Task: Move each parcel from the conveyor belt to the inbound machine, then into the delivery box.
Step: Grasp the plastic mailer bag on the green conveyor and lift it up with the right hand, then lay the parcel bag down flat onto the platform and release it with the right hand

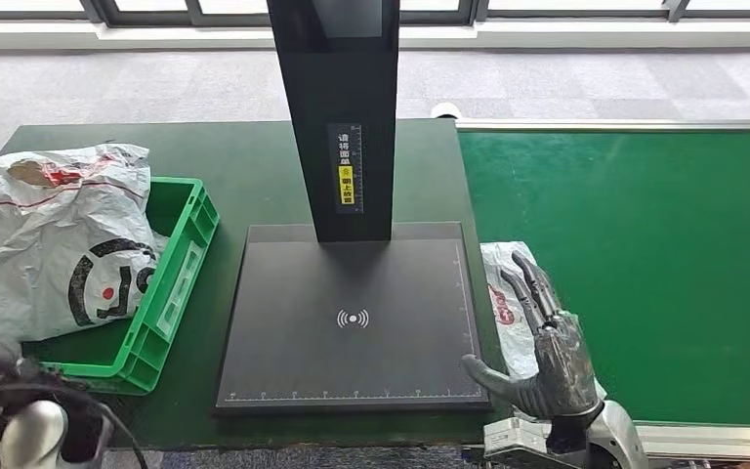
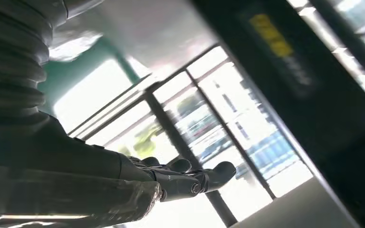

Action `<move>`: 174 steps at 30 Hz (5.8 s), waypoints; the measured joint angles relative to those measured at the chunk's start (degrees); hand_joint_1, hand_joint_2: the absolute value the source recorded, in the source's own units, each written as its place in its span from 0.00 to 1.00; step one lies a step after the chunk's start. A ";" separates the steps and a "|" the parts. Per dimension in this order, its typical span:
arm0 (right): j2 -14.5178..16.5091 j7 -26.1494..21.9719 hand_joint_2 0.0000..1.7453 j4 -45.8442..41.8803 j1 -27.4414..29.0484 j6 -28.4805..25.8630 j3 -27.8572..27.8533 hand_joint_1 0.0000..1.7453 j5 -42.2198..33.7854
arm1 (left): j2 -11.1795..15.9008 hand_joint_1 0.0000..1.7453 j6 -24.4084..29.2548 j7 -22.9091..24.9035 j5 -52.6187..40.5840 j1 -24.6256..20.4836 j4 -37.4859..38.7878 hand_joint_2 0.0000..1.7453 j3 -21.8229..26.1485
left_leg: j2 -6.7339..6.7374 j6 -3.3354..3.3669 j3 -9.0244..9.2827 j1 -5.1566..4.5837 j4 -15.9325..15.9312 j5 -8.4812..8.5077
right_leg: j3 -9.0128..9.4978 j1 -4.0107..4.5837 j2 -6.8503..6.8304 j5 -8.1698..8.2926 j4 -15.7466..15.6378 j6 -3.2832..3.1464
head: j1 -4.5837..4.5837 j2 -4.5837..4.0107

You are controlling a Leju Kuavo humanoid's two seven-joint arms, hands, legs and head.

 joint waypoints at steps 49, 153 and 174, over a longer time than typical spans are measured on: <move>4.17 11.25 1.00 30.59 4.96 16.11 -24.04 0.00 12.00 | 0.48 0.00 -23.24 4.69 9.37 8.06 -3.51 0.00 -24.89 | 0.03 0.16 0.24 -0.02 0.01 -0.25 | 0.32 -0.05 -0.08 -0.18 -0.06 0.13 | 0.01 0.00; 25.39 2.48 1.00 19.97 -4.42 25.70 -7.98 0.21 0.42 | -3.68 0.00 -21.75 8.58 6.68 1.26 1.78 0.00 -29.40 | 0.00 0.06 0.40 0.03 0.00 -0.13 | 0.46 0.02 -0.11 -0.15 -0.03 0.08 | 0.01 0.00; 30.11 3.48 1.00 17.55 -11.21 30.86 -6.18 0.00 -9.39 | -5.81 0.00 -20.92 10.84 3.84 -0.37 1.78 0.00 -30.09 | -0.03 0.06 0.36 0.02 0.00 -0.12 | 0.45 0.01 -0.11 -0.14 -0.02 0.07 | 0.01 0.00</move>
